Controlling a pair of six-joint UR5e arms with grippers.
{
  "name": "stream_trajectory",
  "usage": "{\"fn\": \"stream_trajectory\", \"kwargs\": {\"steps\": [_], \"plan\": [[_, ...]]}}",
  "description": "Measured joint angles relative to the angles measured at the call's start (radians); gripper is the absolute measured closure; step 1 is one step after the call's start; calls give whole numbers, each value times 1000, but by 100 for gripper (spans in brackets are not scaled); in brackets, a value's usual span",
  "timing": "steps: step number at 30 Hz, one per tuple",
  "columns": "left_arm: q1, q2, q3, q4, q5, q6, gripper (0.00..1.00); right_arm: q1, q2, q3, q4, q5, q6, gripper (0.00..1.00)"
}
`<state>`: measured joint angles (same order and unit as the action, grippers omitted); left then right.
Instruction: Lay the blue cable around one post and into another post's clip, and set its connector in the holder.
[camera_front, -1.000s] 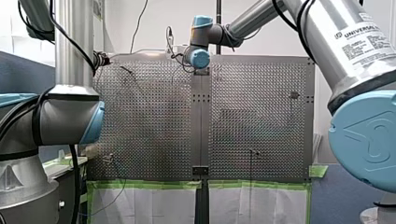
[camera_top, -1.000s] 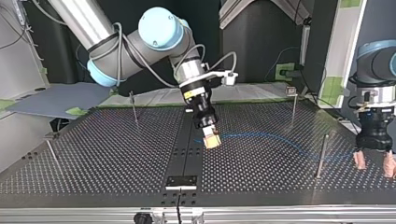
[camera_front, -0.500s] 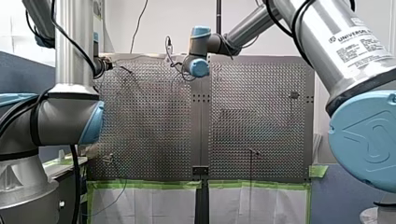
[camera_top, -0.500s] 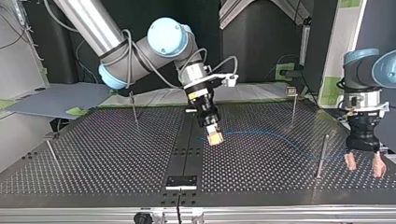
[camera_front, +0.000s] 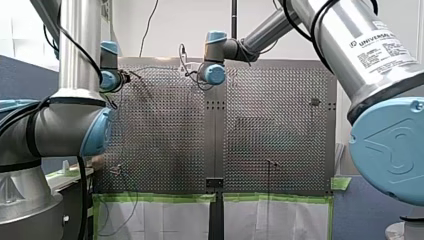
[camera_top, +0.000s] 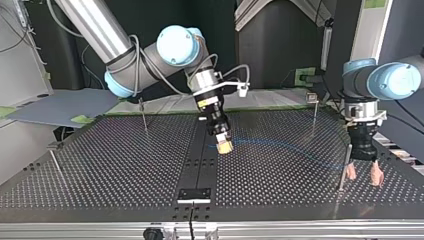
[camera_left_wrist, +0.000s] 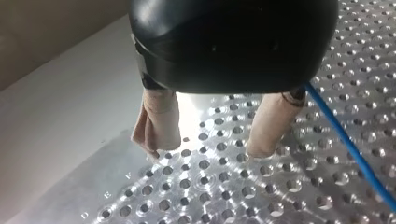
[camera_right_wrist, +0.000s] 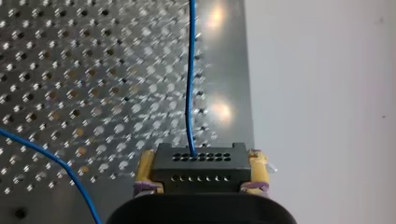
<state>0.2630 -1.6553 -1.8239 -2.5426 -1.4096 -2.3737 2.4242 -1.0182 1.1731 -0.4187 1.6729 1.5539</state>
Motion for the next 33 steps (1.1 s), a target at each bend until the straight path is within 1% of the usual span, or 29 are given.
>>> {"fn": "stream_trajectory", "kwargs": {"steps": [4, 7, 10, 14, 18, 21, 24, 25, 29, 33], "plan": [[-3, 0, -7, 0, -39, -9, 0, -7, 6, 1, 15, 1, 2, 100], [1, 0, -20, 7, -56, -20, 0, -12, 18, 1, 31, 5, 4, 100], [9, 0, -44, 28, -69, -40, 0, -16, 33, 1, 52, 13, 4, 100], [18, 0, -63, 51, -88, -53, 0, -20, 50, 2, 87, 36, 2, 100], [23, 0, -68, 57, -83, -56, 0, -23, 58, 17, 105, 59, 2, 100], [24, 0, -68, 58, -73, -56, 0, -27, 59, 39, 93, 75, 6, 100], [24, 0, -68, 60, -64, -57, 0, -32, 60, 64, 71, 85, 16, 100], [24, 0, -68, 60, -60, -57, 0, -34, 60, 72, 64, 88, 21, 100], [23, 0, -69, 60, -54, -55, 0, -43, 61, 106, 29, 106, 48, 100], [21, 0, -69, 60, -53, -53, 0, -54, 61, 140, -4, 132, 65, 100]]}}
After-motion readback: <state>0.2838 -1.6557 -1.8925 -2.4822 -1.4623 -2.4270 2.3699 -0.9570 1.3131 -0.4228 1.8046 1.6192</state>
